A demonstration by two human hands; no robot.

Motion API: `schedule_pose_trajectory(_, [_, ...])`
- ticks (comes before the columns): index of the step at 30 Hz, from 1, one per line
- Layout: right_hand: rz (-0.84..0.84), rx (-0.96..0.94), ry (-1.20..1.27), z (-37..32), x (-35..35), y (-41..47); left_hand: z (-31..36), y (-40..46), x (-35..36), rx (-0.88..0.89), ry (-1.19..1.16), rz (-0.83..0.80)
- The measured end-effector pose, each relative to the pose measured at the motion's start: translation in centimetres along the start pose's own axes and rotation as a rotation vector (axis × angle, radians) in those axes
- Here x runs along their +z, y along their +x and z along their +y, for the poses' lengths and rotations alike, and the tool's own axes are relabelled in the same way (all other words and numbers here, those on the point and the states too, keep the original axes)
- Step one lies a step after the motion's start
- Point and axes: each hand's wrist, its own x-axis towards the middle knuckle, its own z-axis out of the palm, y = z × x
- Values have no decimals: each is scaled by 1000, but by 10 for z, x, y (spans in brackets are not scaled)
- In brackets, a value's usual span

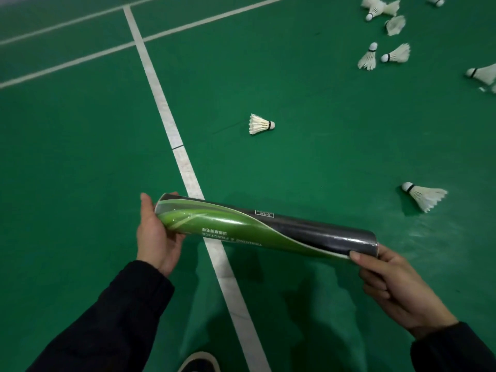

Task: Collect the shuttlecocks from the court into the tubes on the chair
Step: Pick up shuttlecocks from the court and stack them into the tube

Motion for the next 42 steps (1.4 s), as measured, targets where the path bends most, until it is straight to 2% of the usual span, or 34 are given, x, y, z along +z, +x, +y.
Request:
schedule_pose_trajectory(5, [-129,96,-3,7,-4,-3,-2,1,0,16,11,-9])
schedule_pose_trajectory(11, [-71,127,96,4,-12,-11,-14,-1,3,-64,-48,-78])
schedule_pose_trajectory(14, [-21,77,111,1,-16,-9,-23,0,7,-175,-204,-162])
schedule_pose_trajectory(16, [52,93,119,-1,-20,-8,-31,-2,13,-262,-369,-222])
schedule_pose_trajectory(18, [79,116,137,-5,-28,-12,-40,1,14,-317,-420,-266])
schedule_pose_trajectory(23, [-80,221,98,-11,-44,-15,-47,-4,17,-325,-423,-259])
schedule_pose_trajectory(28, [-150,297,42,-2,-47,-19,-39,-10,23,-349,-431,-252])
schedule_pose_trajectory(32, [-90,284,85,9,-47,-15,-41,-14,23,-389,-409,-218])
schedule_pose_trajectory(37, [121,216,228,12,-29,-5,-53,-31,33,-351,-378,-311])
schedule_pose_trajectory(41, [75,195,206,-2,-27,-3,-63,-31,51,-503,-420,-371])
schedule_pose_trajectory(42, [46,197,142,-9,-31,-1,-70,-26,53,-473,-397,-390])
